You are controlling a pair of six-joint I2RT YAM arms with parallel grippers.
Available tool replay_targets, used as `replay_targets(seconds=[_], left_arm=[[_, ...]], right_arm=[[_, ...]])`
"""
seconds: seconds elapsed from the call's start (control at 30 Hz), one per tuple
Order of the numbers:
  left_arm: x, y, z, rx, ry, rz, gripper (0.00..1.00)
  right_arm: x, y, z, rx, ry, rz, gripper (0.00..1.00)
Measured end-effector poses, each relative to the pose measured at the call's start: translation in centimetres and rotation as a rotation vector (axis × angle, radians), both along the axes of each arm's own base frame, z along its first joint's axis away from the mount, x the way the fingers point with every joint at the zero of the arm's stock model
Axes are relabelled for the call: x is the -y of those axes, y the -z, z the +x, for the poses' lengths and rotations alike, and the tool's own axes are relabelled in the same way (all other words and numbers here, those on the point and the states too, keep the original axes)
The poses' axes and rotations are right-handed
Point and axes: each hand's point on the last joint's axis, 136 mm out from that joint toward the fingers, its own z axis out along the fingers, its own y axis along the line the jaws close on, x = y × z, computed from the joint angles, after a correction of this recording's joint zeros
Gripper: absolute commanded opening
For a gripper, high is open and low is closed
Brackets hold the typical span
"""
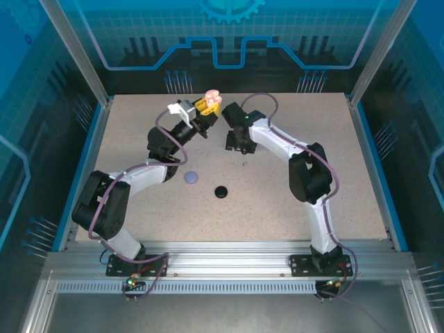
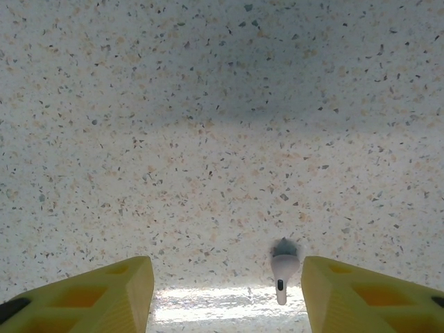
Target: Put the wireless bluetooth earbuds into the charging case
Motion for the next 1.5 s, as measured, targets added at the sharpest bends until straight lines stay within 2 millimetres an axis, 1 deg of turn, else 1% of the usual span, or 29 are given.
replay_targets(seconds=[0.13, 0.27, 0.43, 0.77, 1.0, 1.13, 1.4, 1.5], left_arm=[[0.0, 0.2, 0.0, -0.004, -0.001, 0.002, 0.0], [-0.1, 0.2, 0.0, -0.004, -0.003, 0.002, 0.0], [-0.3, 0.4, 0.1, -0.01, -0.006, 0.004, 0.0], [-0.6, 0.2, 0.2, -0.005, -0.013, 0.002, 0.0], [-0.7, 0.2, 0.2, -0.005, -0.016, 0.002, 0.0], [-0.9, 0.6, 0.3, -0.013, -0.02, 0.004, 0.0], [-1.1, 0.6, 0.3, -0.01, -0.024, 0.004, 0.0], [-1.1, 0.6, 0.3, -0.011, -0.025, 0.003, 0.0]], right_arm=[[-0.5, 0.4, 0.0, -0.006, -0.009, -0.014, 0.57], [-0.6, 0.9, -0.3, -0.017, -0.005, -0.048, 0.56], [0.1, 1.2, -0.5, -0.02, 0.02, -0.082, 0.52], [1.0, 2.9, -1.5, -0.059, 0.051, -0.11, 0.48], [1.3, 4.7, -1.9, -0.093, 0.062, -0.131, 0.45], [1.6, 5.8, -2.2, -0.113, 0.068, -0.143, 0.44], [1.9, 6.8, -2.7, -0.13, 0.079, -0.149, 0.41], [1.9, 7.0, -2.7, -0.128, 0.079, -0.143, 0.4]])
